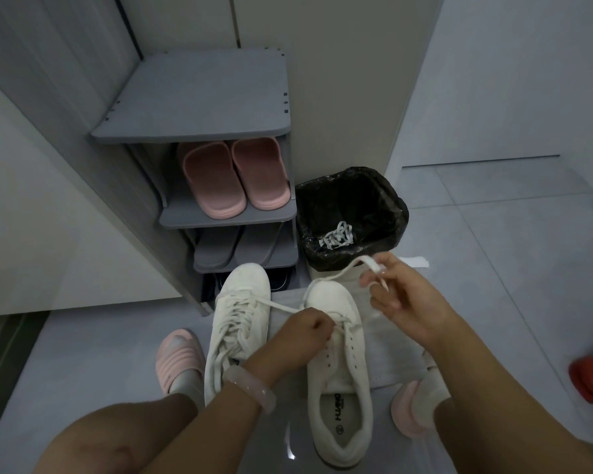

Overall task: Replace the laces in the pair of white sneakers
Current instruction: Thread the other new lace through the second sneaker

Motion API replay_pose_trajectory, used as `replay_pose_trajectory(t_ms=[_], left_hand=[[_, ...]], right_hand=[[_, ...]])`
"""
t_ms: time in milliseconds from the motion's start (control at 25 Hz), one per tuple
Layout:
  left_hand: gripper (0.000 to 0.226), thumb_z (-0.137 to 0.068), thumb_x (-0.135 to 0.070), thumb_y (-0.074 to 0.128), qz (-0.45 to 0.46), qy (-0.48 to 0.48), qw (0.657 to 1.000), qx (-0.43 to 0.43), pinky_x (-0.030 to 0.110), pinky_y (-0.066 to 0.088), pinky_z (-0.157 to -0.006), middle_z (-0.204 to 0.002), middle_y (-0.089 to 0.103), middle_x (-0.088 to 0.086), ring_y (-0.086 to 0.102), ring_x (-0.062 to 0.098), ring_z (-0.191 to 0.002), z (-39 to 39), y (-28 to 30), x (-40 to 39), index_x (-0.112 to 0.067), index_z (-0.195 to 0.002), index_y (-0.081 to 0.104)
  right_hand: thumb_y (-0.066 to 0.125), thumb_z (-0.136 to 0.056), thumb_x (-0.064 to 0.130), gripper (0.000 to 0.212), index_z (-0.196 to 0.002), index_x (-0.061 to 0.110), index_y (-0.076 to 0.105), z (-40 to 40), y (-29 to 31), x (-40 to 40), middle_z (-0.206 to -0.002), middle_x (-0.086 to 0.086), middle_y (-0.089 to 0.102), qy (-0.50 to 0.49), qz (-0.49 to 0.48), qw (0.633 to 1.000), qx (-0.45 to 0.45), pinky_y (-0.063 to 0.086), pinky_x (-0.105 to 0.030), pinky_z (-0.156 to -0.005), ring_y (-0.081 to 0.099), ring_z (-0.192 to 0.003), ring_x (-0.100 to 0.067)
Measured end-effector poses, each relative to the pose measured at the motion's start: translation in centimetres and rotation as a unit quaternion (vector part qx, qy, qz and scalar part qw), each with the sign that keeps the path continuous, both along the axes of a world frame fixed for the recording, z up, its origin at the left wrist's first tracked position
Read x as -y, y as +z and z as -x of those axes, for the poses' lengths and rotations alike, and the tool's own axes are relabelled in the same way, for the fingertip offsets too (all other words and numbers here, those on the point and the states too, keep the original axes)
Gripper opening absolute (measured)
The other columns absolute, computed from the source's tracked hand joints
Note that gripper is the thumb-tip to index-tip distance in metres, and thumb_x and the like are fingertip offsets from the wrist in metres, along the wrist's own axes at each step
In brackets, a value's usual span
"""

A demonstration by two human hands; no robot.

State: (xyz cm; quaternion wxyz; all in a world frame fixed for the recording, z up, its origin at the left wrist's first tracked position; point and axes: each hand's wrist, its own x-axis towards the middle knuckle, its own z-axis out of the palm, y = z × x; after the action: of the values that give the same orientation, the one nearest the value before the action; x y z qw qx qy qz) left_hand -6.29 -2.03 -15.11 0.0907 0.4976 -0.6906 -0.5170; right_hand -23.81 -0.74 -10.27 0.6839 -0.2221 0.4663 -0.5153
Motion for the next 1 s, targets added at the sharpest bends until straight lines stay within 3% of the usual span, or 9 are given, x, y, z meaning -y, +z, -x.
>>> replay_pose_trajectory(t_ms=[120,240,320,480,640,800,880,960,1000], left_hand=[[0.035,-0.089,-0.012,0.044,-0.076,0.086,0.993,-0.015,0.036,0.046,-0.086,-0.087,0.062,0.005,0.055,0.017,-0.085,0.0,-0.1,0.2,-0.016,-0.056,0.052],[0.033,-0.086,-0.009,0.044,-0.138,0.154,0.978,-0.031,0.027,0.043,-0.075,-0.071,0.062,-0.002,0.053,0.011,-0.072,0.2,0.4,0.2,-0.012,-0.055,0.054],[0.032,-0.084,-0.005,0.044,-0.168,0.187,0.967,-0.046,0.022,0.042,-0.068,-0.068,0.062,-0.006,0.052,0.007,-0.068,0.4,0.6,0.2,-0.01,-0.054,0.055],[0.033,-0.084,-0.001,0.042,-0.191,0.21,0.957,-0.066,0.021,0.039,-0.062,-0.068,0.062,-0.006,0.053,0.004,-0.066,0.9,0.9,-0.1,-0.008,-0.054,0.052],[0.034,-0.086,-0.002,0.041,-0.171,0.203,0.963,-0.051,0.017,0.038,-0.058,-0.064,0.059,-0.005,0.052,0.0,-0.062,0.8,1.0,0.0,-0.01,-0.053,0.048],[0.03,-0.089,-0.005,0.04,-0.153,0.19,0.969,-0.036,0.023,0.036,-0.065,-0.073,0.053,0.001,0.046,0.012,-0.068,1.5,2.5,-0.1,-0.013,-0.06,0.047],[0.026,-0.084,-0.003,0.035,-0.212,0.293,0.892,-0.272,0.025,0.043,-0.073,-0.079,0.06,0.006,0.055,0.017,-0.075,0.4,6.0,1.0,-0.013,-0.062,0.045],[0.019,-0.074,-0.008,0.037,-0.225,0.335,0.749,-0.525,0.036,0.055,-0.079,-0.071,0.063,0.005,0.065,0.018,-0.072,-2.6,10.1,3.0,-0.015,-0.056,0.04],[0.02,-0.072,-0.012,0.038,-0.198,0.343,0.739,-0.545,0.035,0.057,-0.074,-0.062,0.057,0.004,0.063,0.015,-0.059,-3.8,11.6,3.7,-0.015,-0.053,0.04]], right_hand=[[0.034,-0.087,-0.004,0.029,-0.092,0.007,0.06,1.5,-0.3,-1.9,-0.052,-0.008,0.054,0.068,-0.041,0.988,-0.136,0.034,-0.024,-0.05,0.037,-0.04,-0.013],[0.036,-0.082,-0.005,0.032,-0.069,0.008,0.061,3.8,0.4,-2.9,-0.054,-0.007,0.056,-0.023,-0.037,0.997,-0.069,0.048,-0.03,-0.068,0.056,-0.058,-0.019],[0.037,-0.086,-0.004,0.031,-0.068,0.006,0.06,5.4,0.2,-3.3,-0.058,-0.007,0.06,-0.007,-0.099,0.968,-0.232,0.047,-0.029,-0.067,0.057,-0.065,-0.022],[0.053,-0.089,0.019,0.024,-0.11,0.014,0.063,6.1,-2.3,-3.6,-0.118,-0.009,0.061,0.24,-0.142,0.667,-0.691,0.042,-0.027,-0.088,0.055,-0.11,-0.025],[0.066,-0.082,0.036,0.055,-0.133,0.024,0.048,0.0,-5.3,-2.8,-0.142,-0.001,0.04,0.276,0.103,0.763,-0.576,0.025,-0.023,-0.109,0.035,-0.133,-0.017],[0.066,-0.082,0.038,0.055,-0.134,0.031,0.048,-1.6,-6.8,-2.4,-0.151,0.006,0.029,0.253,0.074,0.756,-0.599,0.025,-0.037,-0.114,0.022,-0.14,-0.012],[0.064,-0.083,0.038,0.054,-0.134,0.033,0.046,-1.6,-6.5,-2.2,-0.151,0.011,0.027,0.261,0.053,0.741,-0.616,0.025,-0.037,-0.114,0.02,-0.141,-0.009],[0.062,-0.083,0.038,0.054,-0.134,0.033,0.045,-2.0,-6.3,-2.1,-0.149,0.012,0.028,0.255,0.058,0.735,-0.626,0.025,-0.037,-0.113,0.021,-0.14,-0.008],[0.063,-0.082,0.039,0.054,-0.132,0.032,0.046,-2.3,-6.4,-2.3,-0.148,0.011,0.03,0.246,0.065,0.731,-0.634,0.026,-0.037,-0.112,0.024,-0.138,-0.009]])
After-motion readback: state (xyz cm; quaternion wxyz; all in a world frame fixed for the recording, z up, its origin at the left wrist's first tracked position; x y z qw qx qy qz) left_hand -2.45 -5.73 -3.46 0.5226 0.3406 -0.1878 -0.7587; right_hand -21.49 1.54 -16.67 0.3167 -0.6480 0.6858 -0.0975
